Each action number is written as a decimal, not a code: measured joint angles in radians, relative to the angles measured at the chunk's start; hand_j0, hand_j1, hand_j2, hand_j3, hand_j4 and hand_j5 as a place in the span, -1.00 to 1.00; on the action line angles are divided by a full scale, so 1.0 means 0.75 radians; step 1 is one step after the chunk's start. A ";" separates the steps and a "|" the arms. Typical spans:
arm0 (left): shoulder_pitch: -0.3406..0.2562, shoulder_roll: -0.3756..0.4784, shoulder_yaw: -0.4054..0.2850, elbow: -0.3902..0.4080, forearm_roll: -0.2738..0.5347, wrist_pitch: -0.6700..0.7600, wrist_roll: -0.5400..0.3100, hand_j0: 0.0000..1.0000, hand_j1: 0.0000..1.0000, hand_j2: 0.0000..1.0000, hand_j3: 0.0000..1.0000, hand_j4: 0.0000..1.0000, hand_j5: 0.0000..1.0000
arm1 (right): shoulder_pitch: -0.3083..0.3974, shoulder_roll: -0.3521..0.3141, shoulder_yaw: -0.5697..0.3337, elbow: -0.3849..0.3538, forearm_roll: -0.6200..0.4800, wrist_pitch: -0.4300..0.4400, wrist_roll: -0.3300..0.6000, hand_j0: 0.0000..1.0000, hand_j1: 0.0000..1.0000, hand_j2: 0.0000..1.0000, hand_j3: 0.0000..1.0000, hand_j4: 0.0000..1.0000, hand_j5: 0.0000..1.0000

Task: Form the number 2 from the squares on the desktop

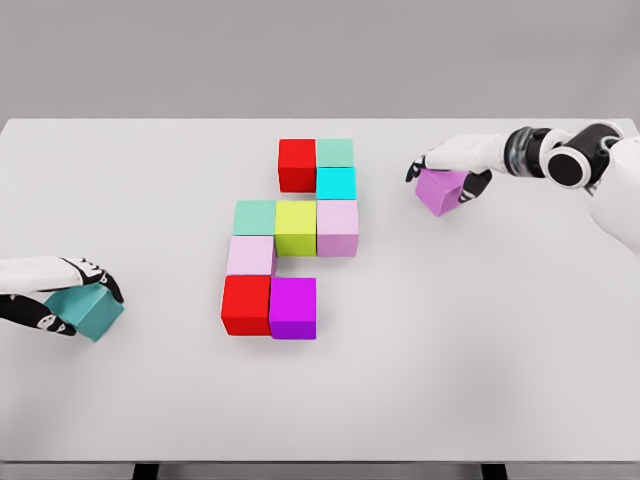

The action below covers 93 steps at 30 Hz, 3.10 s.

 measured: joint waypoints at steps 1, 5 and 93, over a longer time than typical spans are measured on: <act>-0.002 0.000 0.002 -0.002 -0.003 0.000 0.000 -0.28 -0.28 -0.28 -0.28 -0.28 -0.28 | 0.000 0.000 0.003 0.000 -0.004 0.004 -0.003 0.60 0.60 0.60 0.60 0.60 0.60; -0.014 -0.002 0.007 -0.008 -0.005 0.000 0.001 -0.36 -0.36 -0.36 -0.36 -0.36 -0.36 | -0.002 0.000 0.010 0.000 -0.007 0.009 -0.010 0.36 0.36 0.36 0.36 0.36 0.36; -0.706 -1.145 0.056 0.994 -0.277 0.484 -0.001 -0.56 -0.56 -0.56 -0.56 -0.56 -0.56 | 0.174 -0.276 0.128 -0.987 -0.009 -0.352 0.007 0.60 0.60 0.60 0.60 0.60 0.60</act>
